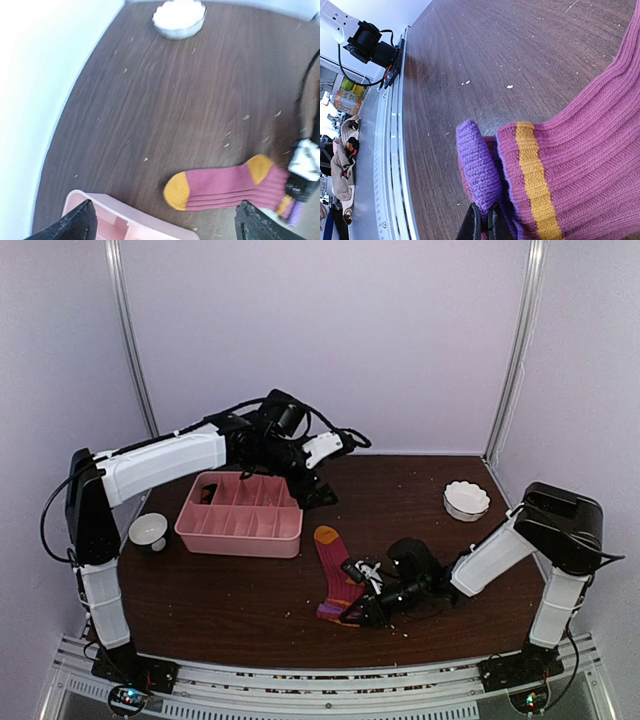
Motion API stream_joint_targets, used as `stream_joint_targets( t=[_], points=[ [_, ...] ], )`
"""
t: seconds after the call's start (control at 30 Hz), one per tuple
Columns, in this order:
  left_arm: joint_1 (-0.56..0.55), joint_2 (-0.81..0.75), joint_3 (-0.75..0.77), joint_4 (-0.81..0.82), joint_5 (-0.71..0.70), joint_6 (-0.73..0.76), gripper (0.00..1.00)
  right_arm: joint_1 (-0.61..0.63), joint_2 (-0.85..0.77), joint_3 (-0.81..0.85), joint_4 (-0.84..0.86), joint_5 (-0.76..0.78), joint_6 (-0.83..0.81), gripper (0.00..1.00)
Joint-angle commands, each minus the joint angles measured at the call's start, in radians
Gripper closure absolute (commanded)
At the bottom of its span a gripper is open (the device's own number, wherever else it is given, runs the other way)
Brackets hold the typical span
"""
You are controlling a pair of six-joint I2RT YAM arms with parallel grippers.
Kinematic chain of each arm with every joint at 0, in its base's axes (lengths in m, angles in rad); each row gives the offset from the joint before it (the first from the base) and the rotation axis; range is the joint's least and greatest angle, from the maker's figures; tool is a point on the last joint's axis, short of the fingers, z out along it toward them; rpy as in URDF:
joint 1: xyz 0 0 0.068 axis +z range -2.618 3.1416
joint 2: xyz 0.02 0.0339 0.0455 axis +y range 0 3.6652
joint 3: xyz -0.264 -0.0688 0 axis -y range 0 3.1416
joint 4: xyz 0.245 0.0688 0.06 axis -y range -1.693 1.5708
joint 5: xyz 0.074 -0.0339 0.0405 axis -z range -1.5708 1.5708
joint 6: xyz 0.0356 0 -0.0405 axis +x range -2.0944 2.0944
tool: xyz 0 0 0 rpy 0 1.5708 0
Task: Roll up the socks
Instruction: Roll the sock.
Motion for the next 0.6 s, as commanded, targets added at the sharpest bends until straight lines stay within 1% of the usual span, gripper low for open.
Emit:
stream_joint_targets(
  t=[0.0, 0.03, 0.13, 0.2, 0.23, 0.3, 0.33, 0.4, 0.43, 0.47, 0.57],
  points=[
    [0.091, 0.003, -0.025, -0.109, 0.443, -0.003, 0.02, -0.024, 0.092, -0.09, -0.227, 0.046, 0.022, 1.0],
    [0.08, -0.004, -0.059, -0.128, 0.512, 0.047, 0.02, -0.024, 0.095, -0.096, -0.222, 0.048, 0.025, 1.0],
    [-0.019, -0.047, -0.2, -0.18, 0.517, 0.255, 0.03, -0.029, 0.102, -0.127, -0.172, 0.045, 0.052, 1.0],
    [-0.074, -0.068, -0.297, -0.186, 0.548, 0.348, 0.12, -0.03, 0.109, -0.14, -0.155, 0.044, 0.06, 1.0],
    [-0.091, -0.07, -0.333, -0.185, 0.554, 0.364, 0.19, -0.03, 0.112, -0.145, -0.146, 0.042, 0.067, 1.0],
    [-0.115, -0.064, -0.382, -0.17, 0.578, 0.363, 0.35, -0.031, 0.116, -0.156, -0.117, 0.037, 0.086, 1.0],
    [-0.12, -0.062, -0.405, -0.151, 0.605, 0.352, 0.41, -0.031, 0.118, -0.16, -0.105, 0.035, 0.094, 1.0],
    [-0.131, -0.066, -0.444, -0.106, 0.641, 0.322, 0.49, -0.032, 0.121, -0.165, -0.078, 0.028, 0.113, 1.0],
    [-0.141, -0.07, -0.467, -0.064, 0.627, 0.296, 0.53, -0.031, 0.122, -0.169, -0.066, 0.025, 0.121, 1.0],
    [-0.149, -0.073, -0.487, -0.026, 0.607, 0.27, 0.56, -0.032, 0.124, -0.168, -0.061, 0.024, 0.127, 1.0],
    [-0.157, -0.072, -0.524, 0.081, 0.569, 0.208, 0.56, -0.033, 0.133, -0.157, -0.062, 0.014, 0.137, 1.0]
  ],
)
